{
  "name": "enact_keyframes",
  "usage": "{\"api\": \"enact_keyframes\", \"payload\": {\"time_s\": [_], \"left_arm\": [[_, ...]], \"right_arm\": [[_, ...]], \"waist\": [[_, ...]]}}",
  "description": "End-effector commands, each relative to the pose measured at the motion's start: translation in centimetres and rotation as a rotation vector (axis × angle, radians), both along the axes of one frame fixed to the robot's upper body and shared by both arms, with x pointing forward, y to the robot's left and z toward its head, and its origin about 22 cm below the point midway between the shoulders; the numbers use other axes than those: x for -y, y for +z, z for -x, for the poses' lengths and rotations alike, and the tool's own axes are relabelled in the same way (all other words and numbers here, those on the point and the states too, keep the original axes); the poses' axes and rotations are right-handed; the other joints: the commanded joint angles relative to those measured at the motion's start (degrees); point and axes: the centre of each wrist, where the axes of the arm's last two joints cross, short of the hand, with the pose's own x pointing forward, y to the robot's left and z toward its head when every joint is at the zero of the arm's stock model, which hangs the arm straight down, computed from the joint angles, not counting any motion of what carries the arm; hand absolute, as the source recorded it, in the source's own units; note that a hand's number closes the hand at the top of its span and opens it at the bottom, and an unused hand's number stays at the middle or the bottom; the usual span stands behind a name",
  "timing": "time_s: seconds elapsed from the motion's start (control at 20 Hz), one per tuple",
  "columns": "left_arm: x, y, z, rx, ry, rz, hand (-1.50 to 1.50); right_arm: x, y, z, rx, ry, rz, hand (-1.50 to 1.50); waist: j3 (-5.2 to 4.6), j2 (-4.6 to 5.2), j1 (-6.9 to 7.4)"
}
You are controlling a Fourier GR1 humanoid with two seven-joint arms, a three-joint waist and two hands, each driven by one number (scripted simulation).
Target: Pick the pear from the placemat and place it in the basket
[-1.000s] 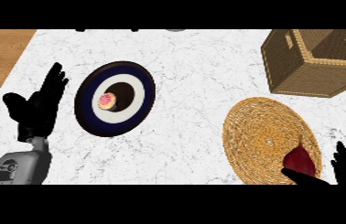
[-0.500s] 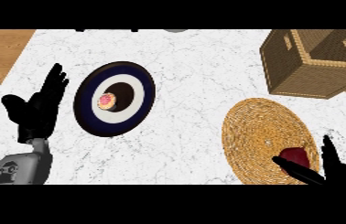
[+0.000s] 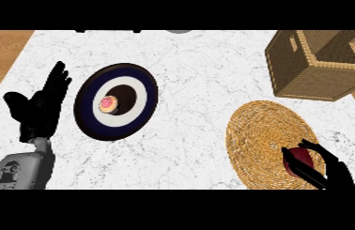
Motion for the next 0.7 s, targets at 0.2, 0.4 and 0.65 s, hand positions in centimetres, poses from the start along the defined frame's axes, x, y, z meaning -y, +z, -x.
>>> {"api": "enact_keyframes", "payload": {"time_s": [0.2, 0.4, 0.65], "left_arm": [[-0.2, -1.6, 0.2, -0.004, -0.002, -0.008, 0.00], [1.2, 0.1, -0.3, 0.003, -0.057, 0.006, 0.00], [1.4, -0.5, -0.6, -0.005, -0.069, 0.002, 0.00]], "right_arm": [[0.3, -2.3, -0.3, 0.017, 0.048, -0.059, 1.50], [-4.6, -0.8, -1.2, 0.024, 0.708, 0.182, 1.50], [-8.4, -1.7, -0.3, 0.032, 1.217, 0.312, 1.50]], "waist": [[1.20, 0.61, 0.37], [1.21, 0.64, 4.40], [1.20, 1.03, 3.97]]}}
